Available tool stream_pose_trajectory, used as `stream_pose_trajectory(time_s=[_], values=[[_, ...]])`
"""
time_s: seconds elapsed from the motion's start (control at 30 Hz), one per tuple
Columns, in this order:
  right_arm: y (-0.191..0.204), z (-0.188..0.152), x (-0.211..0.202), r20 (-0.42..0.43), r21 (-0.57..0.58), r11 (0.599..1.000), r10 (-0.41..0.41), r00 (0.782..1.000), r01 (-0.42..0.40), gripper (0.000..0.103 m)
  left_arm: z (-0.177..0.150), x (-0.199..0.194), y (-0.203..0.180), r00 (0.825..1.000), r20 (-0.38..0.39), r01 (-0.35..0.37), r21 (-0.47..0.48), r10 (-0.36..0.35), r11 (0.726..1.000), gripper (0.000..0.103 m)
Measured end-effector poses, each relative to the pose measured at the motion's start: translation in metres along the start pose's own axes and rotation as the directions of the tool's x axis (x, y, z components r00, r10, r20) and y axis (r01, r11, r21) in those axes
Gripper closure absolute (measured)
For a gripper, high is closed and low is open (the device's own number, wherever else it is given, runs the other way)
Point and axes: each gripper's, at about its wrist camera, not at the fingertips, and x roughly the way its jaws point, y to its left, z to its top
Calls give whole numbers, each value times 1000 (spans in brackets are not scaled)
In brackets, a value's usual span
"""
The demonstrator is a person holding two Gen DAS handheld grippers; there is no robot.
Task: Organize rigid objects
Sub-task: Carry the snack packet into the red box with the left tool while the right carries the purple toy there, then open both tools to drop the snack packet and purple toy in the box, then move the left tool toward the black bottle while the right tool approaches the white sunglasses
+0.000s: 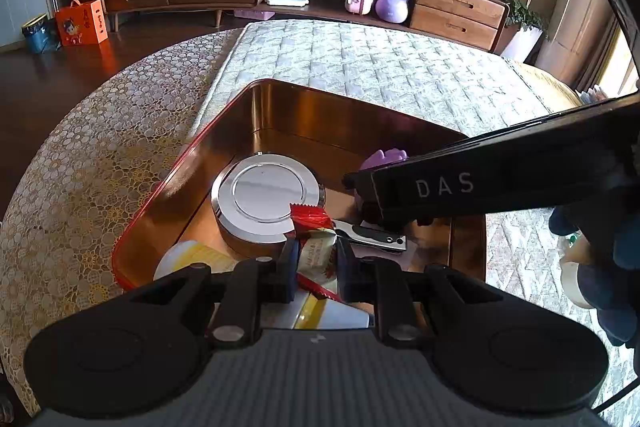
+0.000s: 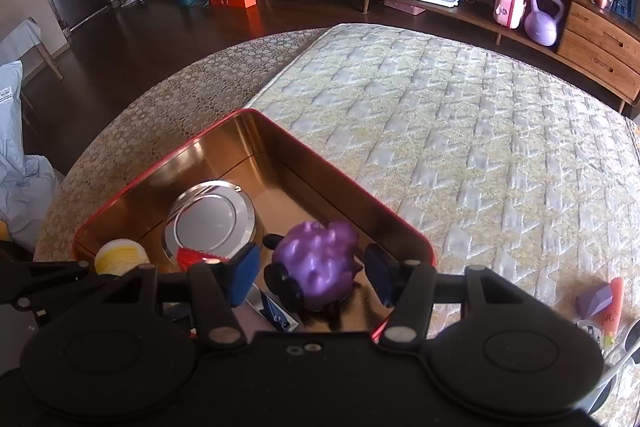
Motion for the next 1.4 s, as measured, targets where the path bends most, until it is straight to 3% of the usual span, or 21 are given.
stream_pose_trajectory(time_s=[0.4, 0.5, 0.57, 0.7, 0.9, 1.1, 1.17, 1.4], values=[[7, -6, -26, 23, -10, 999, 31, 999, -31, 41, 2, -3, -10, 1000, -29, 0, -18, 0, 1000, 80], [7, -7, -32, 28, 3, 999, 44, 999, -44, 40, 1, -8, -12, 1000, -22, 13, -28, -14, 1000, 71], [6, -8, -36, 32, 7, 999, 51, 998, -51, 39, 0, -13, -13, 1000, -10, 24, -30, -24, 999, 53], [4, -12, -46, 43, 12, 998, 61, 997, -62, 36, -1, -25, -21, 1000, 19, -4, -23, 4, 1000, 33], [1, -17, -66, 80, 21, 998, 52, 995, -54, 20, -5, -34, -25, 1000, 19, -17, -25, 17, 1000, 32], [-7, -27, -83, 98, 26, 998, 57, 993, -60, 10, -12, -44, -28, 1000, 25, -13, -25, 13, 1000, 30], [-11, -31, -89, 102, 26, 998, 59, 993, -62, 7, -14, -48, -29, 999, 35, -3, -35, 4, 999, 21], [-34, -51, -114, 138, 41, 997, 56, 989, -62, 0, -16, -55, -39, 999, 45, 2, -46, 0, 999, 21]])
